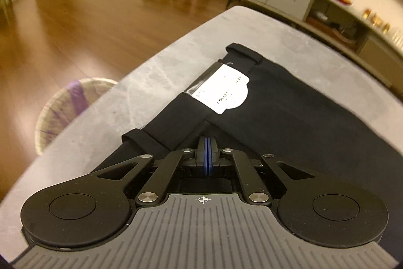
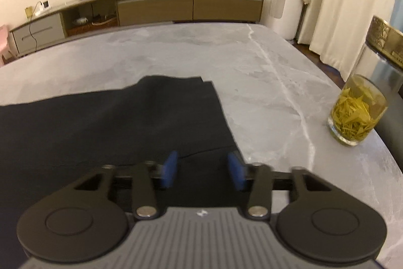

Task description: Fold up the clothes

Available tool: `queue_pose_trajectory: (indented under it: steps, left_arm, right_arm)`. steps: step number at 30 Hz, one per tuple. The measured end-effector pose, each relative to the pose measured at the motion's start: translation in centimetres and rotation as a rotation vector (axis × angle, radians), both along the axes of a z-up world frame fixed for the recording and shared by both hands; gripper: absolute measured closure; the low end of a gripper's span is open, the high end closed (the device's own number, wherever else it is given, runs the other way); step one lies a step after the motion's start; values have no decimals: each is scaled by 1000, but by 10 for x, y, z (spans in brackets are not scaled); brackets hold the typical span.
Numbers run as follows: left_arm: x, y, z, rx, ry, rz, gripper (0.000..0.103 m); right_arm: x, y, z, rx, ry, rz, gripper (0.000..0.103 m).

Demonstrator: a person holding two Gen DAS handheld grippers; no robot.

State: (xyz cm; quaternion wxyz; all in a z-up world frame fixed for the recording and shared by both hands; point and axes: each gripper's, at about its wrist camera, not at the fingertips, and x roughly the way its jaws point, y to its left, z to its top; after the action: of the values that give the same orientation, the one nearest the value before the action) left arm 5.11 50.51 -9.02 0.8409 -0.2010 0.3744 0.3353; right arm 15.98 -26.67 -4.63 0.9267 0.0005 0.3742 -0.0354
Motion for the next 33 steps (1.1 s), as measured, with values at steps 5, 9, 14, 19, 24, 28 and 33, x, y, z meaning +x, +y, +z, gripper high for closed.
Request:
queue_pose_trajectory:
  steps: [5,9,14,19,24,28,33]
  left_arm:
    - [-4,-26,11,110,4,-95,92]
    - [-9,-10,0,90,64,-59,95]
    - [-15,2,-1,67,73,-28,98]
    - [-7,0,-2,96,99,-35,97]
    - [-5,6,-3,86,97,-7,102]
    - [-1,4,-5,120,127,9,103]
    - [-11,-2,13,115,99,-1,102]
  right_arm:
    - [-1,-6,9,31,-91,21,63]
    - [19,-12,-2,10,-57,34,63]
    - [46,-17,-14,34,-19,52,65]
    - [54,-10,-7,18,-9,83,96]
    - [35,-6,24,-2,-180,110,98]
    - [52,0,5,-34,-119,109,98]
    - [60,1,0,-60,-58,41,84]
